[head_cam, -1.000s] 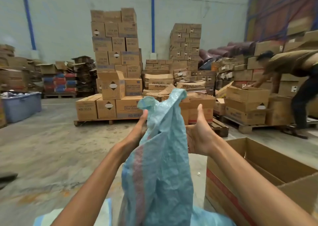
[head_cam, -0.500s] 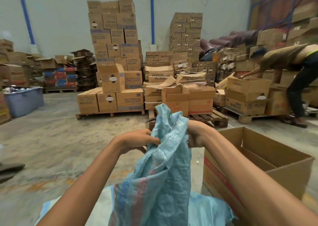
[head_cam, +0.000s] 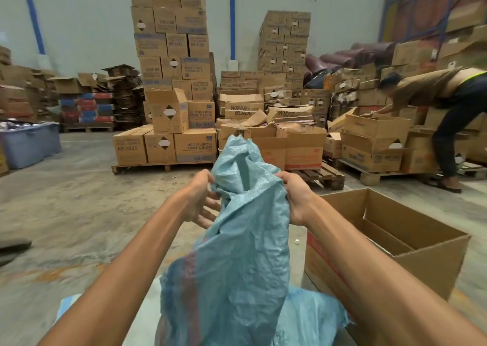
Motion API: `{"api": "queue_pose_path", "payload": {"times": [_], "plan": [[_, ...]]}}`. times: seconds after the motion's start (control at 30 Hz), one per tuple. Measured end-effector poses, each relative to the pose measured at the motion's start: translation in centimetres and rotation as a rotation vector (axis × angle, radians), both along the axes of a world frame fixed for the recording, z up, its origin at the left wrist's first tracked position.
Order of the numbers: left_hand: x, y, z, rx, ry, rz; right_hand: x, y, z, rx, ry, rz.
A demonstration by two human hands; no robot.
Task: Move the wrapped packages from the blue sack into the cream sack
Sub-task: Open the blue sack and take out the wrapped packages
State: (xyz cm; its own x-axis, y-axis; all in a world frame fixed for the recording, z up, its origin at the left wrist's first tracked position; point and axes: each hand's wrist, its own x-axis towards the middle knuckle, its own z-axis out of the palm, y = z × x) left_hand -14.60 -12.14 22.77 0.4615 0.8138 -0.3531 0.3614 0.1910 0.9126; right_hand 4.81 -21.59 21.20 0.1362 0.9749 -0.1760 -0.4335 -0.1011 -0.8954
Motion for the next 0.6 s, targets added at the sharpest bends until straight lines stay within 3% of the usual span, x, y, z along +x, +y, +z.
{"api": "queue_pose_path", "payload": {"times": [0.1,0.2,0.27,0.3,0.37,0.4,0.47,0.53,0.6], "plan": [[1.1,0.4,-1.2,-0.088,-0.001,-0.090,-0.1,-0.5,0.2,0.014,-0.061,0.078],[2.0,0.6,-3.0,-0.175,-0.145,0.022,0.1,-0.2,-0.1,0.016,-0.086,0.114],[1.6,2.4,-4.1,-0.183,-0.270,0.167,0.8,0.0,-0.4,-0.048,-0.177,-0.008],[0.9,3.2,-4.4,-0.202,-0.347,0.210,1.6,0.1,-0.9,-0.101,-0.351,-0.143],[-0.6,4.3,-4.9,-0.263,-0.425,0.252,3.0,-0.4,-2.4,-0.250,-0.922,-0.495],[-1.4,4.4,-5.1,-0.273,-0.409,0.261,3.5,-0.8,-3.3,-0.242,-1.188,-0.628],[-3.2,4.8,-5.5,-0.240,-0.349,0.255,4.2,-1.7,-4.8,-0.092,-1.513,-0.676],[-5.0,5.4,-5.9,0.004,-0.158,0.258,5.3,-2.5,-5.8,-0.057,-1.742,-0.626],[-7.3,5.6,-6.3,0.439,0.304,0.334,7.3,-3.1,-6.8,-0.116,-1.927,-0.599]]}}
